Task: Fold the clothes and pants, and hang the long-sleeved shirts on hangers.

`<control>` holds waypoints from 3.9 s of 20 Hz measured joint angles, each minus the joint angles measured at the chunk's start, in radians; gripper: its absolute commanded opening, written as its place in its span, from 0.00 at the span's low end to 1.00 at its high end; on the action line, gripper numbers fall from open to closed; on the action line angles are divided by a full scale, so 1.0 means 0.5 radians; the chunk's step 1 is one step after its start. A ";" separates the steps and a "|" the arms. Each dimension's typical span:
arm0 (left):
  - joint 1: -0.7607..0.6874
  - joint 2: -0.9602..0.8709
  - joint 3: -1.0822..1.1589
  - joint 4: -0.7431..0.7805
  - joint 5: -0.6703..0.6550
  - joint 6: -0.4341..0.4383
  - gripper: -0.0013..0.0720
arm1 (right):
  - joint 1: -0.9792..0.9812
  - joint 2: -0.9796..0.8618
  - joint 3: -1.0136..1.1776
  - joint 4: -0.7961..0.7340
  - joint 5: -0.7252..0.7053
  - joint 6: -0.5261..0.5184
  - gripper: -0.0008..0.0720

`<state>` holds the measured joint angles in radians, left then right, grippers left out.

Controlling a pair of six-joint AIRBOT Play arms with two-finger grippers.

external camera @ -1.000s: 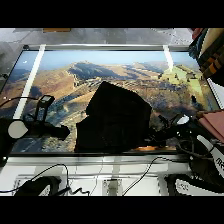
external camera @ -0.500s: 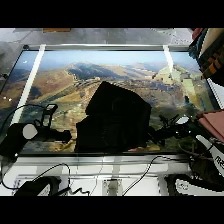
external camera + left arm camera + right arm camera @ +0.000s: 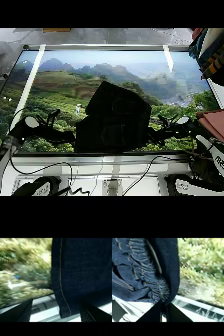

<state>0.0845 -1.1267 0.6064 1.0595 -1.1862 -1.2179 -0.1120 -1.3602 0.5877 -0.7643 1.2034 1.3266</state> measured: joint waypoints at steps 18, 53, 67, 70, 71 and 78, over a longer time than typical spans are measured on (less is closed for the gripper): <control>0.042 -0.179 -0.451 -0.896 0.507 0.459 0.04 | 0.000 0.093 -0.001 0.053 -0.024 -0.202 0.06; -0.433 -0.156 0.956 -0.358 0.855 -0.055 0.04 | 0.790 0.554 0.552 0.061 -1.612 1.141 0.06; -0.811 -0.506 0.949 -0.342 0.048 -0.312 0.04 | 0.055 0.318 0.537 -0.521 -0.522 0.523 0.06; -0.924 -0.510 0.817 -0.340 -0.055 -0.361 0.04 | 0.019 0.317 0.537 -0.665 -0.365 0.455 0.06; -0.950 -0.510 0.777 -0.340 -0.092 -0.378 0.04 | 0.012 0.318 0.537 -0.697 -0.334 0.441 0.06; -1.007 -0.513 0.651 -0.245 -0.129 -0.403 0.97 | -0.002 0.317 0.538 -0.835 -0.332 0.255 0.98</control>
<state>-0.4191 -1.3834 0.9318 0.9371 -1.2507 -1.4193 -0.1131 -1.2015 0.8566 -1.1820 1.0374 1.4540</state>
